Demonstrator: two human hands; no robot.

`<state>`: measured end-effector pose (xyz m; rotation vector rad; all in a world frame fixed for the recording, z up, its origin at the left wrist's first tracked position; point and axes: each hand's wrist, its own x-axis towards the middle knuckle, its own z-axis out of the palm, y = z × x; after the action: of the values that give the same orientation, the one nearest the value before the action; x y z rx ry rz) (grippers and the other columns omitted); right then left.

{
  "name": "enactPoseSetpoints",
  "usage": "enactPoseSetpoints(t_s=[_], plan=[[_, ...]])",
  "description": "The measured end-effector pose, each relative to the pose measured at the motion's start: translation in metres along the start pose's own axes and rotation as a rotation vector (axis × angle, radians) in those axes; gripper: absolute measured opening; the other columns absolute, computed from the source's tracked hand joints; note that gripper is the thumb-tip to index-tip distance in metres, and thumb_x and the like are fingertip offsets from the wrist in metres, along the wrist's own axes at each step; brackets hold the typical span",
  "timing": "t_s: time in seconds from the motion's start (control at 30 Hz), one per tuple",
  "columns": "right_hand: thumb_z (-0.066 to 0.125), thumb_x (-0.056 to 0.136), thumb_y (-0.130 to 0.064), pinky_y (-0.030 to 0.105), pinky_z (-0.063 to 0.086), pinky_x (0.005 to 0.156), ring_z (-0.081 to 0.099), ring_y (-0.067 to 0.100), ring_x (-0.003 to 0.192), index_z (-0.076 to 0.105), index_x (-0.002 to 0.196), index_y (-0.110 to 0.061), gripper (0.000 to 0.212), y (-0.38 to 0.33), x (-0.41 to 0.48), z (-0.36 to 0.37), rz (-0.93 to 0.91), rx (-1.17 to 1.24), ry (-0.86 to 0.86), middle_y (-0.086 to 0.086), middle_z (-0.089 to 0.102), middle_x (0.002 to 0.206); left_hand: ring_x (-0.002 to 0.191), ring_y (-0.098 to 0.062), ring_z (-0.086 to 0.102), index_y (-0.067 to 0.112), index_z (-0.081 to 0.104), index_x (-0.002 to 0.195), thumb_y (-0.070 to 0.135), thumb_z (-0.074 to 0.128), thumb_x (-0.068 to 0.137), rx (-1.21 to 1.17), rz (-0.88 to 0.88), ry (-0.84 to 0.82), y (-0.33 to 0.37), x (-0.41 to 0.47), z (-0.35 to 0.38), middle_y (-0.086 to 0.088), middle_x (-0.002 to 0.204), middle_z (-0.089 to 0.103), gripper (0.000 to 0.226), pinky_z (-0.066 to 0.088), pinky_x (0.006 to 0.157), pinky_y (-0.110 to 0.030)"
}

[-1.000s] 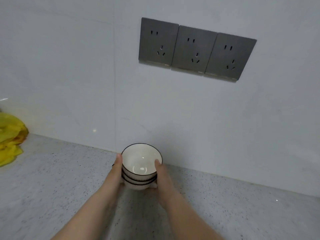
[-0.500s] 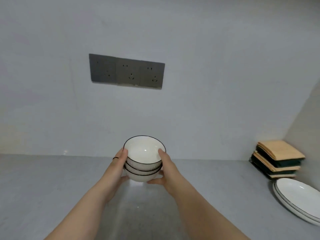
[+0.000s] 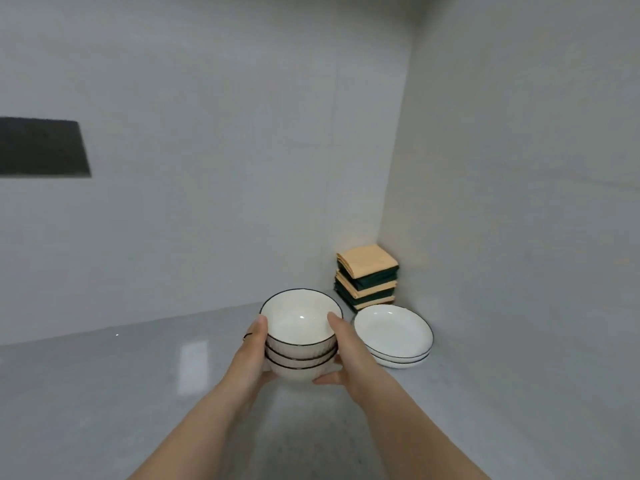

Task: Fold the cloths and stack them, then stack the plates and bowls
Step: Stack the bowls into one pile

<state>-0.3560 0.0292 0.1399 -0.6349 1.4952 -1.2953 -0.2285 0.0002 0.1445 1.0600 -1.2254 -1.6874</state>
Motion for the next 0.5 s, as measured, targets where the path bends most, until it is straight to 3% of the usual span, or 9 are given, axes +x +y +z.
enactPoseSetpoints(t_s=[0.2,0.33,0.5], plan=[[0.035,0.096,-0.041,0.043,0.051,0.081,0.045,0.027,0.121,0.033,0.139,-0.024,0.047,0.010,-0.016,-0.123,0.016,0.048,0.238,0.005,0.041,0.140,0.106,-0.016,0.043,0.022,0.034,0.137,0.039,0.025,0.099,0.039,-0.115,-0.155,-0.039,0.013,0.122,0.000,0.122,0.046,0.043,0.042,0.090,-0.037],[0.034,0.097,-0.038,0.039,0.051,0.073,0.045,0.021,0.108,0.037,0.135,-0.023,0.041,0.029,-0.029,-0.178,0.001,0.074,0.333,0.002,0.044,0.132,0.122,-0.025,0.044,0.026,0.031,0.140,0.043,0.034,0.096,0.090,-0.221,-0.238,-0.073,0.023,0.173,0.000,0.132,0.045,0.046,0.039,0.104,-0.046],[0.035,0.097,-0.034,0.039,0.052,0.070,0.050,0.026,0.107,0.042,0.124,-0.020,0.032,0.055,-0.026,-0.216,0.042,0.130,0.386,0.005,0.050,0.123,0.121,-0.026,0.046,0.023,0.032,0.139,0.043,0.040,0.094,0.143,-0.310,-0.279,-0.109,0.029,0.206,-0.004,0.135,0.044,0.050,0.043,0.100,-0.046]])
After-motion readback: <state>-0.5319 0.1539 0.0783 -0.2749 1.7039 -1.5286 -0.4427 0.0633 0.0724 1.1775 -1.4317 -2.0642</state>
